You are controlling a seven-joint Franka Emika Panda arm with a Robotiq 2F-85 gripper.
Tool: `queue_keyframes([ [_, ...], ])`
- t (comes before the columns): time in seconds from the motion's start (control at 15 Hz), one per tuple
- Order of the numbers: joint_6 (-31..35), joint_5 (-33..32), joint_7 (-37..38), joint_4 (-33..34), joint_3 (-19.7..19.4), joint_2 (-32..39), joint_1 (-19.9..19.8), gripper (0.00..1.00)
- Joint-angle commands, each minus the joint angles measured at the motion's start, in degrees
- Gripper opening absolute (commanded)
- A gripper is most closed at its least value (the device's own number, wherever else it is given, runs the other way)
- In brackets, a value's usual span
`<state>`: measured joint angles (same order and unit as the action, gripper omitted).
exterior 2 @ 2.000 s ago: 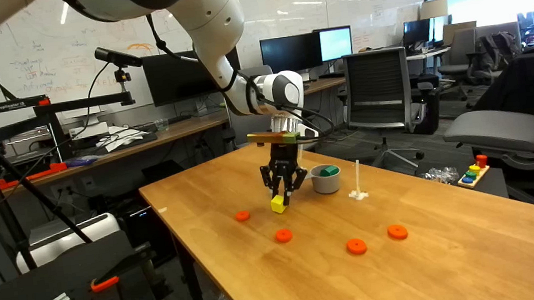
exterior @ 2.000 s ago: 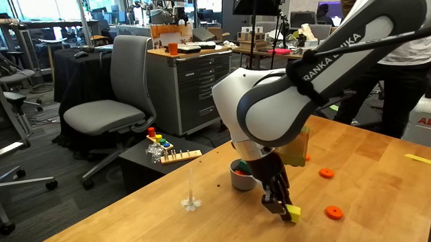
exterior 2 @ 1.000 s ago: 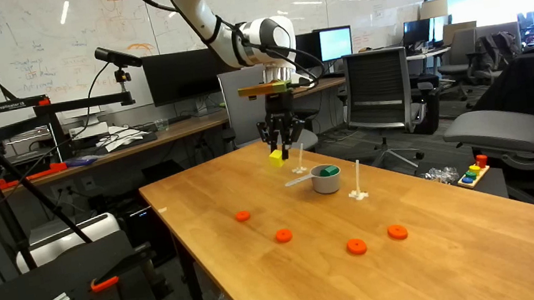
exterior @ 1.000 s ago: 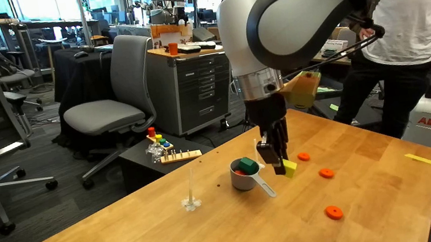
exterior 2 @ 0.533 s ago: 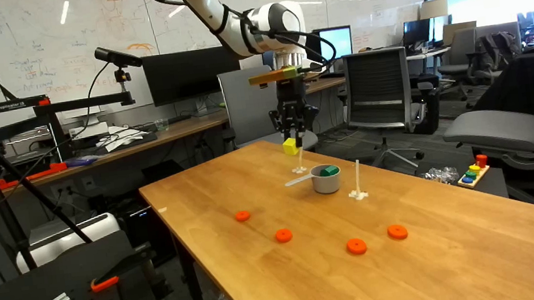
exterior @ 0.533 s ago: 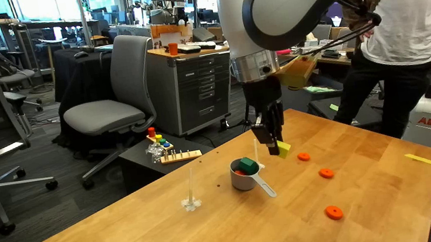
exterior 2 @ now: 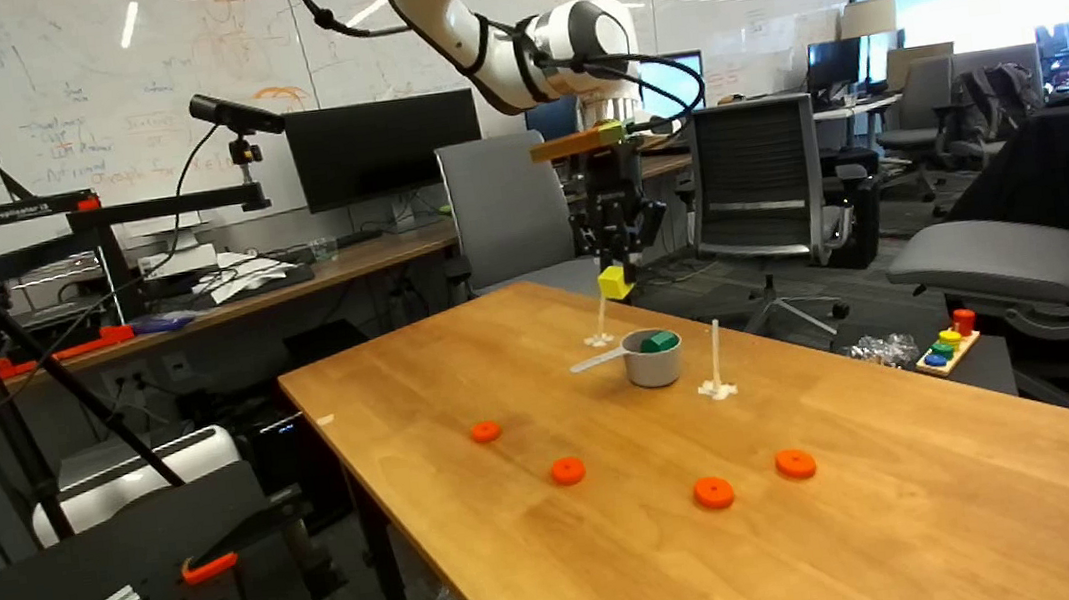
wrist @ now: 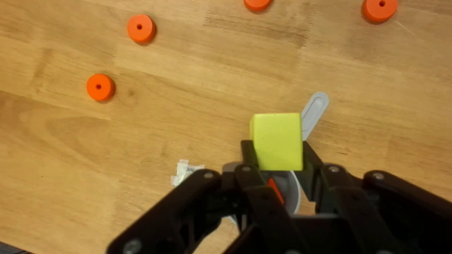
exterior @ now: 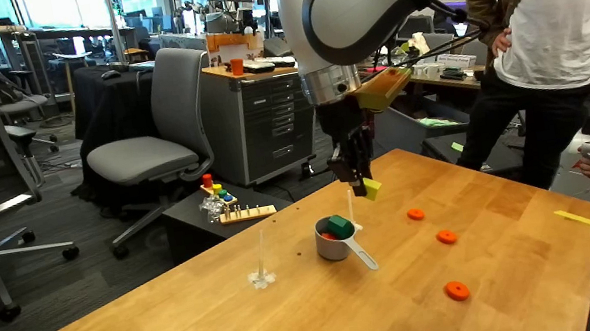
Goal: Put the blocks in the cup
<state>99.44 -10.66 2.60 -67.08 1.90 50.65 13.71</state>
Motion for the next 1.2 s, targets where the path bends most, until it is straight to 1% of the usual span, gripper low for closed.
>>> queue_keyframes([
  [0.0, -5.49, -0.54, 0.14, 13.34, -0.51, 8.68, 1.14, 0.11],
  [0.33, -9.54, -0.38, -0.04, 24.57, -0.66, 16.68, 2.05, 0.11],
  [0.67, -14.39, -0.68, -0.05, 35.75, -0.98, 22.69, 2.91, 0.11],
  [0.8, -15.09, -0.59, 0.04, 37.87, -1.02, 23.56, 2.91, 0.12],
  [0.87, -14.70, 0.33, -0.01, 37.68, -1.52, 23.26, 2.90, 0.58],
  [0.93, -15.21, 0.39, 0.03, 38.85, -1.64, 23.82, 2.93, 0.59],
  [1.0, -15.51, 0.43, -0.17, 39.84, -1.76, 24.32, 2.85, 0.64],
  [1.07, -15.79, 0.51, -0.10, 40.76, -1.89, 24.79, 2.77, 0.73],
  [1.13, -16.28, 0.52, -0.40, 41.48, -2.00, 25.22, 2.70, 0.81],
])
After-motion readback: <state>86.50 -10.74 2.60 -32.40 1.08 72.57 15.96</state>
